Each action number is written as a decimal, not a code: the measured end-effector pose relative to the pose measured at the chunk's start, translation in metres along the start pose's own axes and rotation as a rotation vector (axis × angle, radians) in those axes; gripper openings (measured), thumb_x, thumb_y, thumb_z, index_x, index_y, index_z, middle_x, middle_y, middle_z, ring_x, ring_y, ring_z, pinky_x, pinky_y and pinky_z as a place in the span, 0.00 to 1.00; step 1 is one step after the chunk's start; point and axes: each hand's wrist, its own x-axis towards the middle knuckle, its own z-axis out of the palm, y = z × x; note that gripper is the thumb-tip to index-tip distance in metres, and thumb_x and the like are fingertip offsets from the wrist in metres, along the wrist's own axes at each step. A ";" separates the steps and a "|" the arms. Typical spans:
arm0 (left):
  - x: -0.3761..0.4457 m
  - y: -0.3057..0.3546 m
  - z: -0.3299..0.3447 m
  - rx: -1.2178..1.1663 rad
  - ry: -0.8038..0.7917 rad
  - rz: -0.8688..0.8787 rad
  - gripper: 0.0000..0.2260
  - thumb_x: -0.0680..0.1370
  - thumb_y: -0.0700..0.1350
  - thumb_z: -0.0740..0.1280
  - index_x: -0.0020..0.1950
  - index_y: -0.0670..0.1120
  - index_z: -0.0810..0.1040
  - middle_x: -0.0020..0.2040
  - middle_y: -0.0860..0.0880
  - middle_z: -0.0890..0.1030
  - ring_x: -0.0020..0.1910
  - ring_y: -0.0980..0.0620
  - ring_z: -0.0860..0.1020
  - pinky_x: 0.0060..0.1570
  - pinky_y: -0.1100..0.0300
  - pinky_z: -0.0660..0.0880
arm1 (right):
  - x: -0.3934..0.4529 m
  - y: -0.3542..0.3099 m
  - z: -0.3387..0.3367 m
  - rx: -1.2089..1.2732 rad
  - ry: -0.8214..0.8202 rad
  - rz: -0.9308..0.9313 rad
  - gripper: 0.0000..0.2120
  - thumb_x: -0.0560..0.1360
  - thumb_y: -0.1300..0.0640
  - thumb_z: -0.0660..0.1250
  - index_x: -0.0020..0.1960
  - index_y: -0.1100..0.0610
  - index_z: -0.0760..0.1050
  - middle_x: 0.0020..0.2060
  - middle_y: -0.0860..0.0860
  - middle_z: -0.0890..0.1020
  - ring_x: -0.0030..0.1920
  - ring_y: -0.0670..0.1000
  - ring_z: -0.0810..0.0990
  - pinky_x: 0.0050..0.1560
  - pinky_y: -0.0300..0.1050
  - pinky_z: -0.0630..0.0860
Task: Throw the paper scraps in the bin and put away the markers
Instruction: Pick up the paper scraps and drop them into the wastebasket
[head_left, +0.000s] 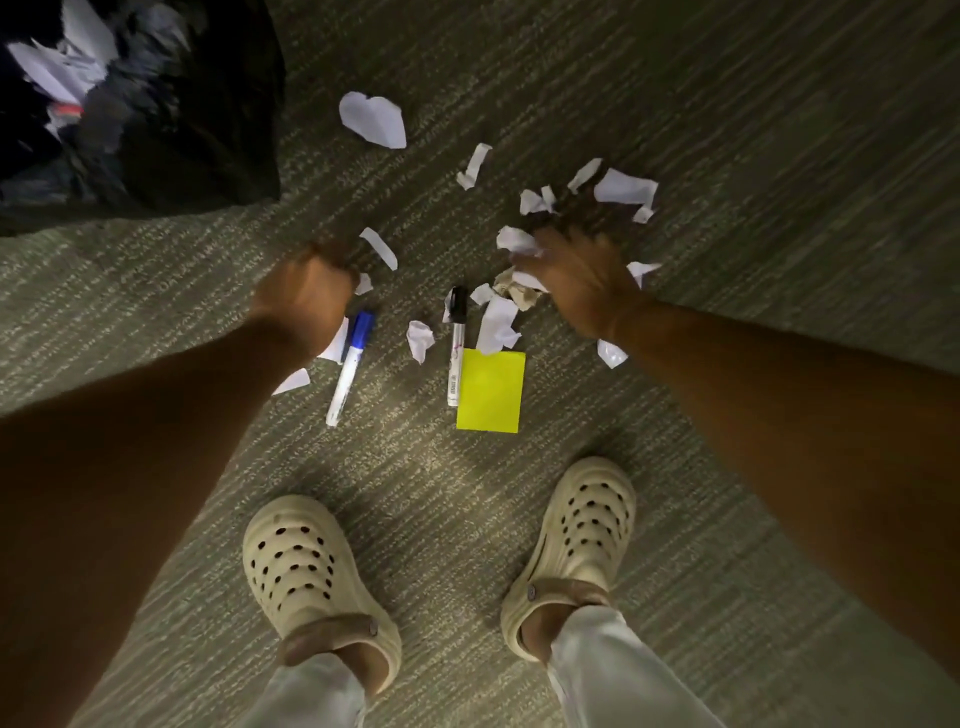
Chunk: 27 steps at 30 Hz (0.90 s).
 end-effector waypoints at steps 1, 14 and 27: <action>-0.003 0.000 0.001 0.019 -0.012 0.005 0.11 0.78 0.35 0.59 0.58 0.37 0.76 0.53 0.35 0.78 0.49 0.36 0.77 0.46 0.44 0.77 | -0.006 0.000 0.003 -0.009 -0.020 -0.005 0.24 0.79 0.60 0.57 0.73 0.50 0.63 0.72 0.58 0.65 0.66 0.63 0.68 0.60 0.57 0.67; -0.021 -0.006 0.024 0.199 -0.088 0.244 0.47 0.59 0.56 0.71 0.74 0.40 0.59 0.74 0.37 0.60 0.69 0.35 0.63 0.60 0.42 0.72 | 0.012 -0.001 0.009 0.046 -0.001 -0.115 0.45 0.68 0.35 0.66 0.76 0.55 0.55 0.76 0.60 0.57 0.74 0.63 0.58 0.71 0.61 0.62; -0.044 -0.019 0.045 0.277 -0.123 0.234 0.40 0.64 0.50 0.72 0.71 0.36 0.64 0.70 0.35 0.68 0.67 0.29 0.65 0.55 0.35 0.72 | -0.044 0.037 0.031 -0.114 -0.117 -0.072 0.38 0.72 0.38 0.65 0.76 0.50 0.54 0.78 0.57 0.53 0.76 0.65 0.51 0.68 0.74 0.58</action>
